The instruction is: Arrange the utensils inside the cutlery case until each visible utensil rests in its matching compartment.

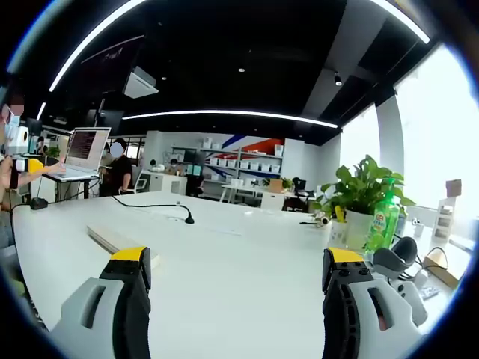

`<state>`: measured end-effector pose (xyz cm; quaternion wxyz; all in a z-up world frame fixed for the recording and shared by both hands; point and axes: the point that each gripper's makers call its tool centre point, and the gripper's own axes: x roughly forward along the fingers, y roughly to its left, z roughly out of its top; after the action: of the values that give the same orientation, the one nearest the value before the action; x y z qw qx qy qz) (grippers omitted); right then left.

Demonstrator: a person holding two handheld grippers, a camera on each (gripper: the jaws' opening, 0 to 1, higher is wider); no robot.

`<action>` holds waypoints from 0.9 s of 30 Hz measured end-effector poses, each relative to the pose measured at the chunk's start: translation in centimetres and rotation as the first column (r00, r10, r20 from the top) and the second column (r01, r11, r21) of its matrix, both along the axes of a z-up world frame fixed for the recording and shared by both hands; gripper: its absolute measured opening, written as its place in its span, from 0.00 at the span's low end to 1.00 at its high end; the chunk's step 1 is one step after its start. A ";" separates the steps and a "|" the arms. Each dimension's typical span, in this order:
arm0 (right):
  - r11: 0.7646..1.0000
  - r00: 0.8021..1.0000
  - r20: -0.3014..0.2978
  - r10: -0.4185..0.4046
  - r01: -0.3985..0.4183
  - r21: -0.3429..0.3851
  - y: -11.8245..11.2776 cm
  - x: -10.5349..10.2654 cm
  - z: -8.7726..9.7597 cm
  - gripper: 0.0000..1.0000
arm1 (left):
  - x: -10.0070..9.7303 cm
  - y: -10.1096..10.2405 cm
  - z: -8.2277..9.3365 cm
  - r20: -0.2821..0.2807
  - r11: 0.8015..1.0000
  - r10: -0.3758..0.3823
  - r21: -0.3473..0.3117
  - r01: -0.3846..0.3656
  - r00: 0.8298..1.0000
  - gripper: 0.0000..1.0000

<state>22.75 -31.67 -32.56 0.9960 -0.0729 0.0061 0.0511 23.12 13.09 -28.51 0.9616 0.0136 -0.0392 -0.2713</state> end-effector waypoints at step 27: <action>1.000 1.000 -0.006 0.000 0.000 0.003 0.2 -0.2 -0.3 0.99 | -0.2 -0.4 -0.4 -0.006 1.000 -0.012 0.013 0.012 1.000 0.94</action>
<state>22.58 -31.51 -32.85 0.9961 -0.0712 0.0089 0.0514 22.93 12.67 -28.86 0.9600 0.0187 -0.0346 -0.2772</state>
